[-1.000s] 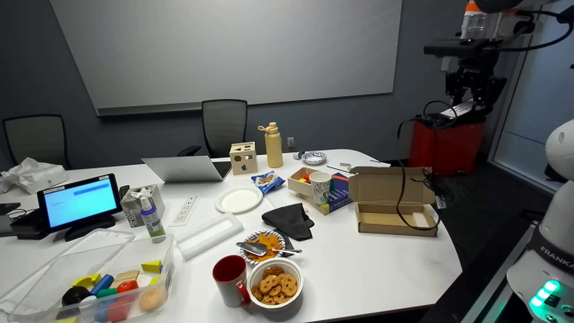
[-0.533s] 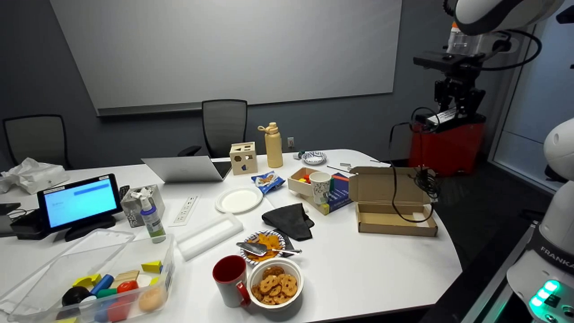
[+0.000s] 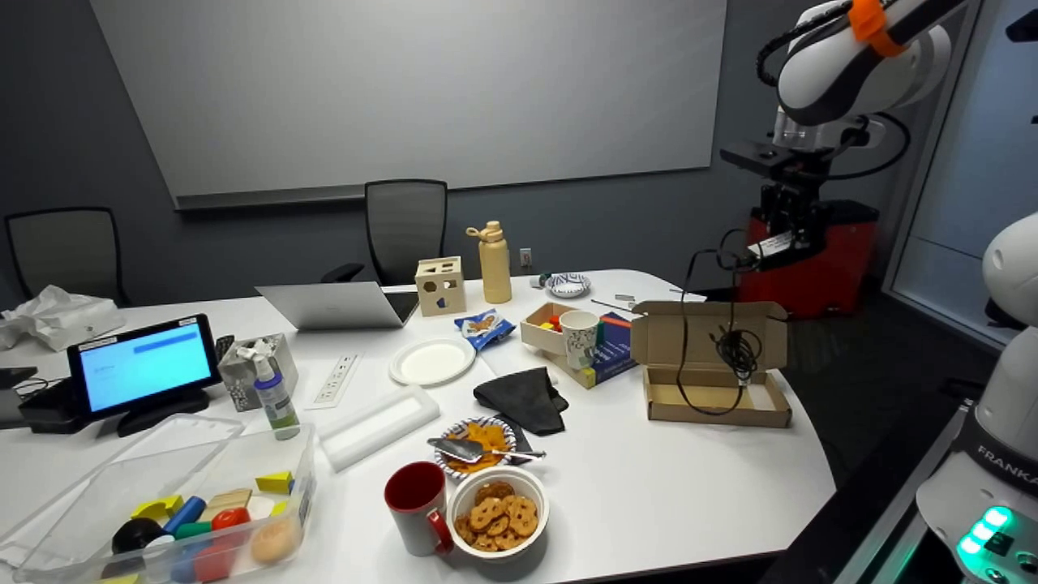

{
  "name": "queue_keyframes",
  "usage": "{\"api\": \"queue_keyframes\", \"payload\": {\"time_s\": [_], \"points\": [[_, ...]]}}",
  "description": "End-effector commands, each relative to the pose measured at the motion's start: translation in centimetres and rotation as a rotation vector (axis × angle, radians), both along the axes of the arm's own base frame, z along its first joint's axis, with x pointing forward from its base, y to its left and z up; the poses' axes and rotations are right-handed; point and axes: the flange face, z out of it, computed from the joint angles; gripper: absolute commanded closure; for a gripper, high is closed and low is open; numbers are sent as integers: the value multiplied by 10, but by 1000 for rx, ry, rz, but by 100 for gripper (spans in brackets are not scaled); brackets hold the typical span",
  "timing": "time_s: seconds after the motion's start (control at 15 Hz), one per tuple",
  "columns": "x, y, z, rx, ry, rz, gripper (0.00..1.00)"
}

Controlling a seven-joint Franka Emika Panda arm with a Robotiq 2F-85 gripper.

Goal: Put the black cable in the brown box.

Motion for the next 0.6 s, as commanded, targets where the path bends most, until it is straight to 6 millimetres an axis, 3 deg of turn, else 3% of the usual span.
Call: {"api": "queue_keyframes", "payload": {"time_s": [0.0,0.27,0.53], "points": [[13,-5,-20,-15,8,-47,72],[21,-14,-29,-41,-11,-88,72],[24,-25,-23,-90,-29,-120,72]]}}
